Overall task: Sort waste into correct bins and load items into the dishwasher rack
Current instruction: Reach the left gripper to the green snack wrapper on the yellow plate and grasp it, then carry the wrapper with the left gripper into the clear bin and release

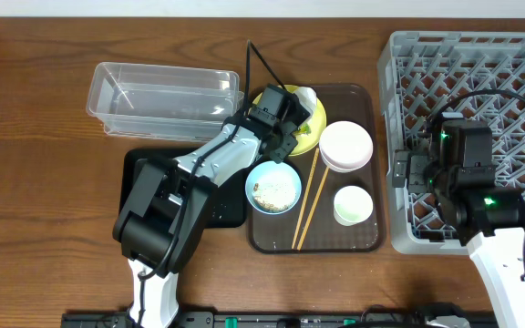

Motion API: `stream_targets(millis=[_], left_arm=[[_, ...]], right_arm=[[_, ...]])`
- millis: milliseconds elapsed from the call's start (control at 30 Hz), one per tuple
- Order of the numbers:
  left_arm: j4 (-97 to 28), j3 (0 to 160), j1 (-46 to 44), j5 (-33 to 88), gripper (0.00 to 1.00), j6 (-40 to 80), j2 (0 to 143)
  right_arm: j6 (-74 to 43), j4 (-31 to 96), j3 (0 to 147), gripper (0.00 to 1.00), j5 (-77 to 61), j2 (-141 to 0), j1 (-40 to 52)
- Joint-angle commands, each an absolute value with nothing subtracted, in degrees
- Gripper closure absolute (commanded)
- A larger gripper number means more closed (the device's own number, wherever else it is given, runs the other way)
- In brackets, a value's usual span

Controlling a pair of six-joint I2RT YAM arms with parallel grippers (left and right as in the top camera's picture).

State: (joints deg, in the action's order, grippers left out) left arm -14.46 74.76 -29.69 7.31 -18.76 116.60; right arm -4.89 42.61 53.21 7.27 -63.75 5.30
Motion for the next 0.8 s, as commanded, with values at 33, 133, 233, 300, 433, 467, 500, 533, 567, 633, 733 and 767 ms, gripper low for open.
stream_targets(millis=[33,133,233,300,433,467,500,533,567,633,733,767], left_arm=[[-14.44,75.61,-29.71,6.98,0.93,-18.33,116.01],[-14.68,75.64,-29.71,6.72,0.94,-17.54,113.67],[-15.62,75.64,-29.43,6.72,0.94,-13.26,109.38],[-16.62,75.64,-28.82,6.68,0.94,-10.35,106.32],[-18.41,75.61,-26.15,2.85,0.94,-3.07,101.32],[-18.85,75.61,-25.23,1.58,0.94,-1.61,100.36],[-19.25,75.61,-23.83,0.19,0.94,-0.19,99.29],[-19.33,75.61,-22.7,-0.8,0.94,0.8,98.72],[-19.27,75.61,-21.26,-1.19,0.94,1.67,98.28],[-19.0,75.61,-18.7,-1.17,0.94,2.9,98.13],[-19.0,75.61,-14.37,-1.13,0.94,5.26,98.41],[-19.0,75.59,-13.23,-1.15,0.93,5.26,98.56]], right_arm=[[-4.21,42.72,54.33,0.01,7.03,-63.66,4.67],[-4.21,42.74,54.33,0.01,7.01,-63.66,4.67],[-4.21,42.74,54.33,0.01,7.03,-63.66,4.67],[-4.21,42.72,54.33,0.01,7.03,-63.66,4.67],[-4.19,42.7,54.33,0.01,7.03,-63.66,4.67],[-4.19,42.7,54.33,0.01,7.03,-63.66,4.67],[-4.21,42.68,54.33,0.01,7.03,-63.66,4.67],[-4.19,42.68,54.33,0.01,7.03,-63.66,4.67],[-4.19,42.68,54.33,0.01,7.03,-63.66,4.67],[-4.19,42.68,54.33,0.01,7.03,-63.66,4.67],[-4.21,42.68,54.33,0.01,7.03,-63.66,4.67],[-4.21,42.68,54.33,0.01,7.03,-63.66,4.67]])
